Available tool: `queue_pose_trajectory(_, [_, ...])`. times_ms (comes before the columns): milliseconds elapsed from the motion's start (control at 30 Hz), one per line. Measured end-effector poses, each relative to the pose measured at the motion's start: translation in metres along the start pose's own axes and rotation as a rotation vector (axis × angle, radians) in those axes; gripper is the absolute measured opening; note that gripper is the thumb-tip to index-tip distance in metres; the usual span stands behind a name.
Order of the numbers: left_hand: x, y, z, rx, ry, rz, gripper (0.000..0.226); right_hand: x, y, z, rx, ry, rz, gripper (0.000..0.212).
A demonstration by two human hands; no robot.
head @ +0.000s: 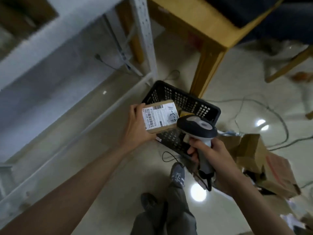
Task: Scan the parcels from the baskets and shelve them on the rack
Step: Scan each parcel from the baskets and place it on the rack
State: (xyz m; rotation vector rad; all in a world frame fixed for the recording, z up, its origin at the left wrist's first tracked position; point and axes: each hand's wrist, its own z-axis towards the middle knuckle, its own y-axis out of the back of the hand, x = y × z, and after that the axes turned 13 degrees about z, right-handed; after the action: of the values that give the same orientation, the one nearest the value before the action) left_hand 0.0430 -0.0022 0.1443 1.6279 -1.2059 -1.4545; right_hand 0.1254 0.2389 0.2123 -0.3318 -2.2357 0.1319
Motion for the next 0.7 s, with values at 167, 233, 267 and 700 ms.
queue_pose_trajectory(167, [0.012, 0.113, -0.081, -0.102, 0.034, -0.009, 0.113, 0.055, -0.05, -0.055, 0.204, 0.077, -0.225, 0.02])
queue_pose_trajectory(233, [0.019, 0.157, -0.111, -0.118, 0.063, -0.007, 0.114, 0.078, -0.076, -0.074, 0.264, 0.114, -0.304, 0.021])
queue_pose_trajectory(267, [0.021, 0.179, -0.124, -0.122, 0.08, 0.0, 0.116, 0.09, -0.089, -0.084, 0.301, 0.143, -0.352, 0.02])
queue_pose_trajectory(700, [0.054, 0.406, -0.22, -0.193, 0.127, 0.282, 0.115, 0.211, -0.236, -0.183, 0.778, 0.644, -0.859, 0.033])
